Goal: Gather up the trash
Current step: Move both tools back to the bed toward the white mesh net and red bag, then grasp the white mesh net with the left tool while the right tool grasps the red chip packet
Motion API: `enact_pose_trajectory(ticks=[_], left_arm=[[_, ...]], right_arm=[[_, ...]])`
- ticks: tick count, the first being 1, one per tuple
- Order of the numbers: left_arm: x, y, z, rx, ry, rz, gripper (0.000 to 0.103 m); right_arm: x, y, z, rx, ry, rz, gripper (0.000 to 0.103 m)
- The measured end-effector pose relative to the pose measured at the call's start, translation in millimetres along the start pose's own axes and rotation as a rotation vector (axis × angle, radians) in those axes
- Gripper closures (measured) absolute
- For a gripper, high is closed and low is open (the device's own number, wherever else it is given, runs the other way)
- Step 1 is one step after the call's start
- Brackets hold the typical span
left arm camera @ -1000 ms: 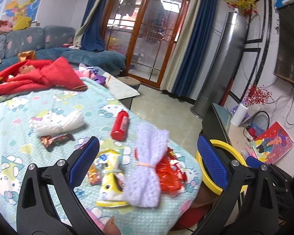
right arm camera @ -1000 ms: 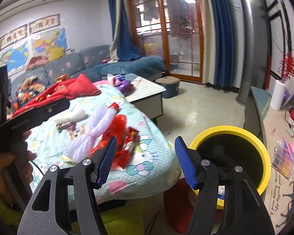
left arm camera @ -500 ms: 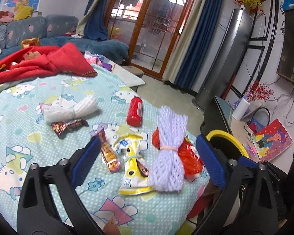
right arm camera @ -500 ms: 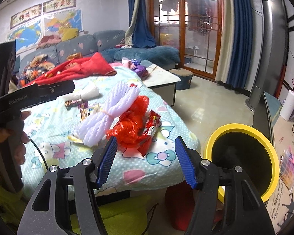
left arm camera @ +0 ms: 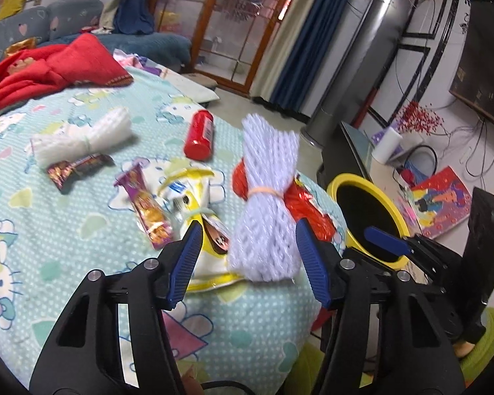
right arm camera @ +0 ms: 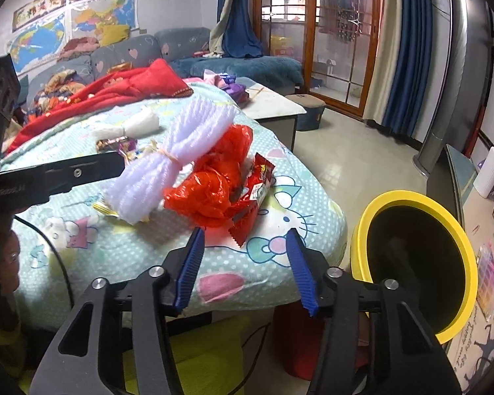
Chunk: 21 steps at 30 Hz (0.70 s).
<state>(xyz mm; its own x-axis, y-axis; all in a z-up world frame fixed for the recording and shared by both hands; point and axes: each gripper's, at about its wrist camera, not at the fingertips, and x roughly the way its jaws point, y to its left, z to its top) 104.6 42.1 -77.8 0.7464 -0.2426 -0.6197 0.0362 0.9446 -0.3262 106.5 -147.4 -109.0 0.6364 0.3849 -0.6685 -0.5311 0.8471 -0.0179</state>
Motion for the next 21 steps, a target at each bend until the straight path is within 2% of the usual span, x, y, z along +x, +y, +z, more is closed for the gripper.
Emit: enact_pose_trajectory(ticks=[3, 7, 12, 15, 19, 21], left_arm=[[5, 1, -2, -0.001, 0.021, 0.000, 0.053], [9, 2, -4, -0.004, 0.033, 0.004, 0.062], [13, 0, -5, 0.002, 0.050, 0.004, 0.066], [14, -4, -6, 0.021, 0.059, 0.004, 0.072], [16, -10, -8, 0.046, 0.067, 0.002, 0.080], [16, -11, -9, 0.050, 0.068, -0.001, 0.085]], right_arm=[[8, 1, 0, -0.008, 0.015, -0.007, 0.058], [17, 0, 0, -0.012, 0.029, -0.019, 0.060], [28, -3, 2, 0.002, 0.047, -0.001, 0.065], [32, -2, 2, -0.003, 0.051, 0.006, 0.075], [32, -3, 3, 0.003, 0.045, 0.020, 0.095], [29, -5, 4, 0.013, 0.029, 0.018, 0.100]])
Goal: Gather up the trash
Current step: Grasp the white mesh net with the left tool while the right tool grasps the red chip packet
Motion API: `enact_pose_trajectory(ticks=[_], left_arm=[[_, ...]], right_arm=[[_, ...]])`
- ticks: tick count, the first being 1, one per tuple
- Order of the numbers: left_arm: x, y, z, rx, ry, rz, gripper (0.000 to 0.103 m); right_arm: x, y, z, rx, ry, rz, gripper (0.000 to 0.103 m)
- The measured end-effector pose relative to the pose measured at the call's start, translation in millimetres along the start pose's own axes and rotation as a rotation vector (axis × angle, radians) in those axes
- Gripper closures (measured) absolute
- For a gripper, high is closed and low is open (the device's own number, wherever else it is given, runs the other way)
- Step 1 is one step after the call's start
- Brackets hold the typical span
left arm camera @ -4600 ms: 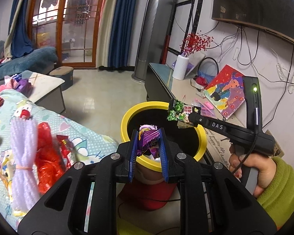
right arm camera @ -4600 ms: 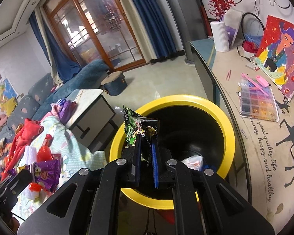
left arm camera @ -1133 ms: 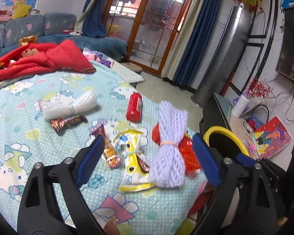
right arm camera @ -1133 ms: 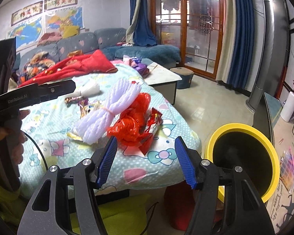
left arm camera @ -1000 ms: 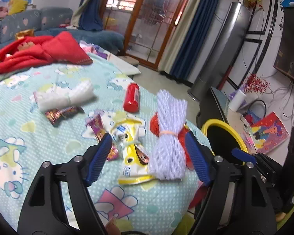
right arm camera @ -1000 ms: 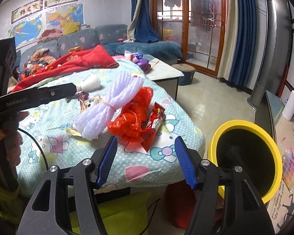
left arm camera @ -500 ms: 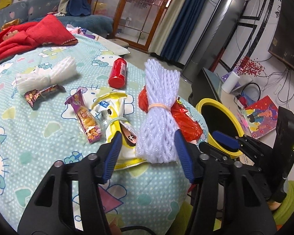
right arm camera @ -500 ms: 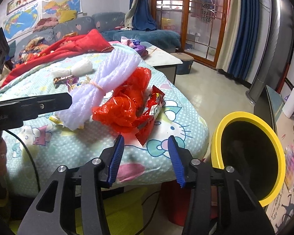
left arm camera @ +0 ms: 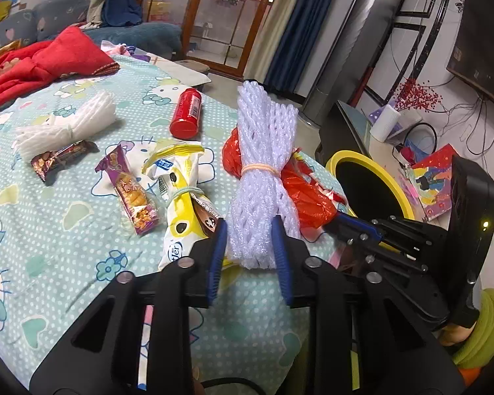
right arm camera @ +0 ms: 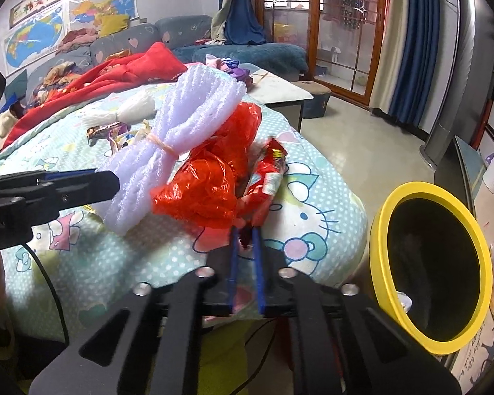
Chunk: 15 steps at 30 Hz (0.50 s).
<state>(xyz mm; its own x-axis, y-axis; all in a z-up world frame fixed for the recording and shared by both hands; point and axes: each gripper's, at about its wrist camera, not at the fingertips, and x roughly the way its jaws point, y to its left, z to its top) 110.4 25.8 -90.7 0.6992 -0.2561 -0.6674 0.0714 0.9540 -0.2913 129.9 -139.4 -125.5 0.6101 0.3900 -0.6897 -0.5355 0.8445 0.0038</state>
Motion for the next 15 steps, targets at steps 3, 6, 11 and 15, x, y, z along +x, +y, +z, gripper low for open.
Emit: enact_pose_trajectory(ticks=[3, 6, 11, 15], left_arm=[[-1, 1, 0, 0.001, -0.006, -0.005, 0.092], [-7, 2, 3, -0.010, -0.035, -0.012, 0.094], [-28, 6, 11, -0.022, -0.125, -0.012, 0.094], [-42, 9, 17, -0.028, -0.171, -0.009, 0.094]], right_arm=[[-5, -6, 2, 0.026, -0.018, -0.005, 0.101], [-10, -13, 2, 0.051, -0.032, -0.009, 0.102], [-17, -21, 2, 0.078, -0.055, -0.017, 0.102], [-27, -26, 1, 0.094, -0.087, -0.024, 0.102]])
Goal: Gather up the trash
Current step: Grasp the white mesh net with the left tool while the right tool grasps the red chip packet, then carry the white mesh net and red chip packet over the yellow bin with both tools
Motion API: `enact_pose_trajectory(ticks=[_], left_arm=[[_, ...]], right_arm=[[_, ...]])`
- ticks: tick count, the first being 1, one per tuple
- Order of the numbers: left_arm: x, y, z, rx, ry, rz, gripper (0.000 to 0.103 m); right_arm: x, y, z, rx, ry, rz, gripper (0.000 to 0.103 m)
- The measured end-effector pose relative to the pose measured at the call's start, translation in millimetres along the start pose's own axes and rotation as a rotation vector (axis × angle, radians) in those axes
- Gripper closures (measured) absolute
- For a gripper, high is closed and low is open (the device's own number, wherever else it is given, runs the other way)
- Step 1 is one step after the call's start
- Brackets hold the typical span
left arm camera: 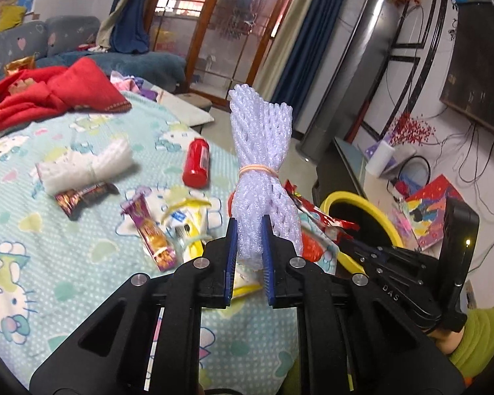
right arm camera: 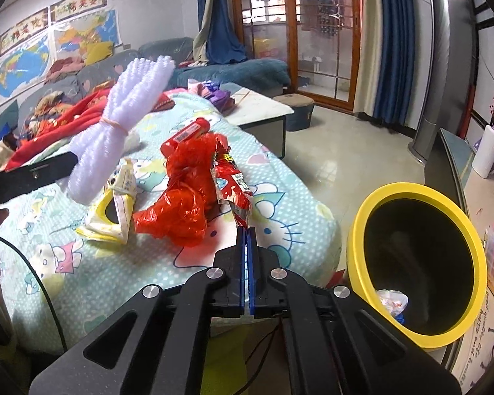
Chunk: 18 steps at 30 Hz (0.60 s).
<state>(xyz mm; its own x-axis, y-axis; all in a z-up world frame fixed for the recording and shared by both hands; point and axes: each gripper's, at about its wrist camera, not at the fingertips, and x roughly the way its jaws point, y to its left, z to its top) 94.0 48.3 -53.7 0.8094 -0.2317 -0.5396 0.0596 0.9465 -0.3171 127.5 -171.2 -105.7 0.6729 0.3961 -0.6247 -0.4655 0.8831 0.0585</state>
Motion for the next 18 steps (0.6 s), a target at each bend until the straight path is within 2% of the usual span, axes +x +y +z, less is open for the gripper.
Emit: enact_pose_trajectory(ticks=[5, 11, 18], left_arm=[[-5, -8, 5, 0.008, -0.017, -0.014, 0.094], [-2, -26, 9, 0.043, -0.020, -0.046, 0.094], [4, -53, 13, 0.094, -0.014, -0.090, 0.094]], right_arm=[[-13, -11, 2, 0.031, -0.039, -0.021, 0.102], [-31, -43, 4, 0.097, -0.081, -0.089, 0.102], [-37, -72, 0, 0.175, -0.097, -0.145, 0.102]])
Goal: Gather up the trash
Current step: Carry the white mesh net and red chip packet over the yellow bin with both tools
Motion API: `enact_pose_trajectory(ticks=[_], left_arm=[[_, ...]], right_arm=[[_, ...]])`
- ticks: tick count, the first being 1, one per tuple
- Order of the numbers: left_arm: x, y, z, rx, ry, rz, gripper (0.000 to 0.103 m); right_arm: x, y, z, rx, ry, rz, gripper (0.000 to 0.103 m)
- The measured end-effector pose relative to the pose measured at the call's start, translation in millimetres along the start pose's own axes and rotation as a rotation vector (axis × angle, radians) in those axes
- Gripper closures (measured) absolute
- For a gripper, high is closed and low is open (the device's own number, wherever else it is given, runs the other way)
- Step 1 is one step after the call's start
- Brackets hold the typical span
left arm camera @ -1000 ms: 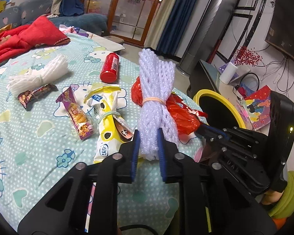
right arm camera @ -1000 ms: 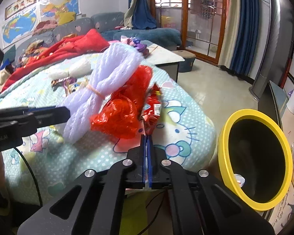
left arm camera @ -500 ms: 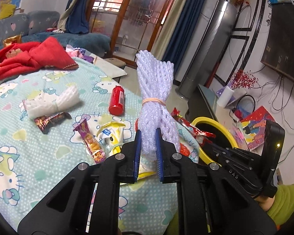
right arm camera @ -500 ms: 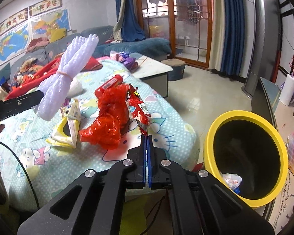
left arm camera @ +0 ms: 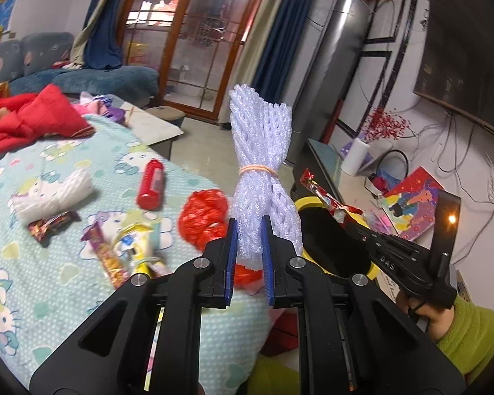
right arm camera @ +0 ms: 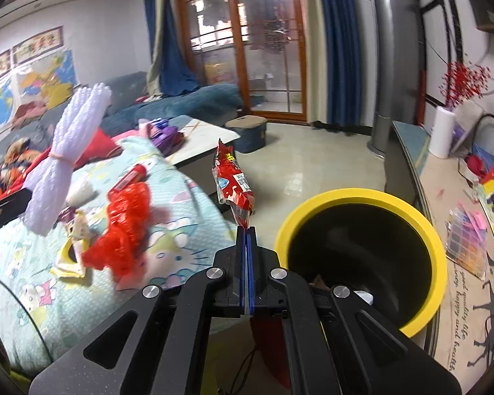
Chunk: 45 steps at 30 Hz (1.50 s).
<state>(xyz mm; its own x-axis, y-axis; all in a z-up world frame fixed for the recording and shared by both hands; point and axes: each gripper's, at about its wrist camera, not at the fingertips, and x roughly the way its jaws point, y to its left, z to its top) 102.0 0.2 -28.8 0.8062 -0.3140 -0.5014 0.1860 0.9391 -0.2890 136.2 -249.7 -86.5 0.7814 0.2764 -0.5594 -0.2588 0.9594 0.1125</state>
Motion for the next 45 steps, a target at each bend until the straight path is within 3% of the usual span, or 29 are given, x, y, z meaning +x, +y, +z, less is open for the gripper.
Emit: enact_pose_trajectory(ticks=[29, 45], left_arm=[[78, -105, -6, 0.243, 0.144, -0.119, 0.094], [131, -150, -23, 0.364, 0.241, -0.096, 0.094]], right_arm=[[-5, -95, -11, 0.218, -0.046, -0.160, 0.102], [-7, -153, -28, 0.328, -0.012, -0.223, 0.102]])
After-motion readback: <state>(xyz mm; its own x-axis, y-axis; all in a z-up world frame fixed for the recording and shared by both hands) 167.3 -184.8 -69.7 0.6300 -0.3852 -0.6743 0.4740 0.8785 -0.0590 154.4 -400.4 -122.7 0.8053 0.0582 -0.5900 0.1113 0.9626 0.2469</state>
